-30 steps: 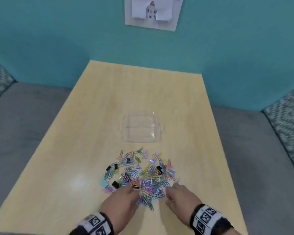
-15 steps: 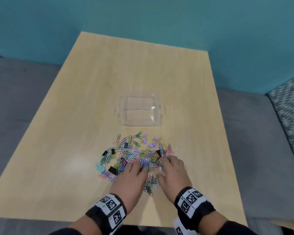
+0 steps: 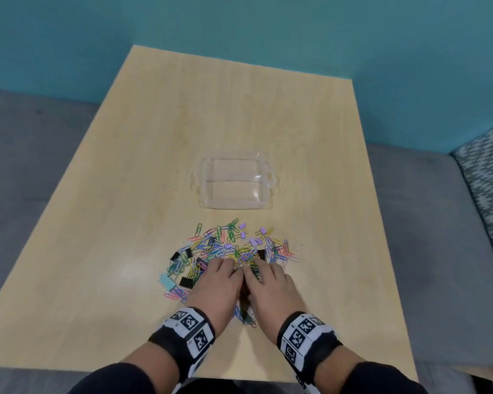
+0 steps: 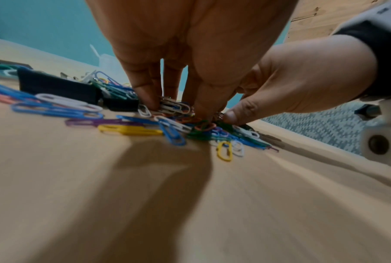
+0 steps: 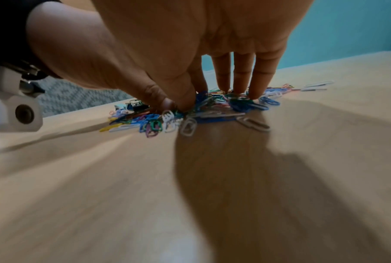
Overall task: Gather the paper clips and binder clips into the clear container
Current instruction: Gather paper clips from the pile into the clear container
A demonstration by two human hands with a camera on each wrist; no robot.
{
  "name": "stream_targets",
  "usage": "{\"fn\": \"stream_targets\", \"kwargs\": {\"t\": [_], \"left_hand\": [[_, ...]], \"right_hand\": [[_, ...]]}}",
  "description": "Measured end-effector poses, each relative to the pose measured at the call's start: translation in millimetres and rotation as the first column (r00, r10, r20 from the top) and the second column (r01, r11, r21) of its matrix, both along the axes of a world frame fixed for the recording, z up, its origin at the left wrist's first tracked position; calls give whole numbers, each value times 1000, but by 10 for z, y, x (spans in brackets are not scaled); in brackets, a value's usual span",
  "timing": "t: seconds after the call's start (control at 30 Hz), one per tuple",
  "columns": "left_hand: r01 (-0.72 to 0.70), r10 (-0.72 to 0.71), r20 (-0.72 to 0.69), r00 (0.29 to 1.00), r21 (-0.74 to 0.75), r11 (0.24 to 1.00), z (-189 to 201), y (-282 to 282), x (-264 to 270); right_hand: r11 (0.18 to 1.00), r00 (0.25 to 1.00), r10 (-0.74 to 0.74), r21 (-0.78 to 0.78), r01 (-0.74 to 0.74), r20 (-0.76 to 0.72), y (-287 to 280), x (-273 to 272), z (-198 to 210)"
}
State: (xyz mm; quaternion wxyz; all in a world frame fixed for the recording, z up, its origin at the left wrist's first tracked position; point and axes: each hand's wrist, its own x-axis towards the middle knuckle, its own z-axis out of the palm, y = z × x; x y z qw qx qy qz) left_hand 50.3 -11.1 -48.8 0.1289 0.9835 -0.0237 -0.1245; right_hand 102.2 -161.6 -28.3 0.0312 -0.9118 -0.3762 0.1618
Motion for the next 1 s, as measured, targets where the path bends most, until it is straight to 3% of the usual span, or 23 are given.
{"fn": "stream_targets", "kwargs": {"t": [0.17, 0.47, 0.67, 0.83, 1.0], "left_hand": [[63, -64, 35, 997, 42, 997, 39, 17, -18], [143, -147, 42, 988, 83, 986, 208, 43, 31], [-41, 41, 22, 999, -34, 999, 146, 97, 99], [-145, 143, -24, 989, -140, 979, 125, 173, 119], [-285, 278, -67, 958, -182, 941, 142, 209, 135]], "right_hand": [[996, 997, 80, -23, -80, 3, 0, 36, 62], [991, 977, 97, -74, -112, -188, 25, 170, 215], [1000, 964, -2, 23, 9, -265, 22, 222, 163], [994, 967, 104, -13, -110, -231, 128, 189, 132], [995, 959, 88, -24, -98, -268, 152, 283, 176]]}}
